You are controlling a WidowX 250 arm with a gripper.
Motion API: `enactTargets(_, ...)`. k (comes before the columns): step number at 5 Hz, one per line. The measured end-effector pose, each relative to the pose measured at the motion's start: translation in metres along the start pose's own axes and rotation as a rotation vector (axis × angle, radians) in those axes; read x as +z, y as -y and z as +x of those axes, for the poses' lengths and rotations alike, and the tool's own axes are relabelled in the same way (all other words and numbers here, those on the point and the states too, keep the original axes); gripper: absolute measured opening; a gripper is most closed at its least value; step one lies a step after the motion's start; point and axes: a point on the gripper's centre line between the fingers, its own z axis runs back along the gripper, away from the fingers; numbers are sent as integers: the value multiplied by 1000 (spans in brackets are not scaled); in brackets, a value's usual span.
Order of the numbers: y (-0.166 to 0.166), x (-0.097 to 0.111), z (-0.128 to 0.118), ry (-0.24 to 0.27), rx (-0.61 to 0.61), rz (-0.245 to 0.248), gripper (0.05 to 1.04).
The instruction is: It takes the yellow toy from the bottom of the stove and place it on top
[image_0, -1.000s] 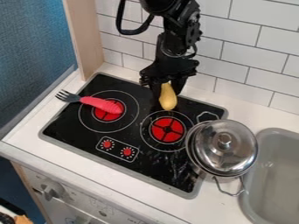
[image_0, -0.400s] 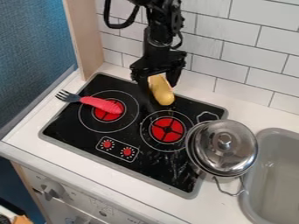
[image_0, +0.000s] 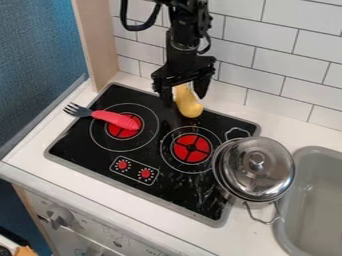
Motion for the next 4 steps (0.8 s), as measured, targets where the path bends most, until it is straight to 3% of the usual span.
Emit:
enactTargets(1,-2,1,1,-7,10,-8,1000)
enactTargets(3,-11,48,1,56,85,-64,1000)
enactTargets(4,-22,68,-6,59,87,-63,1000)
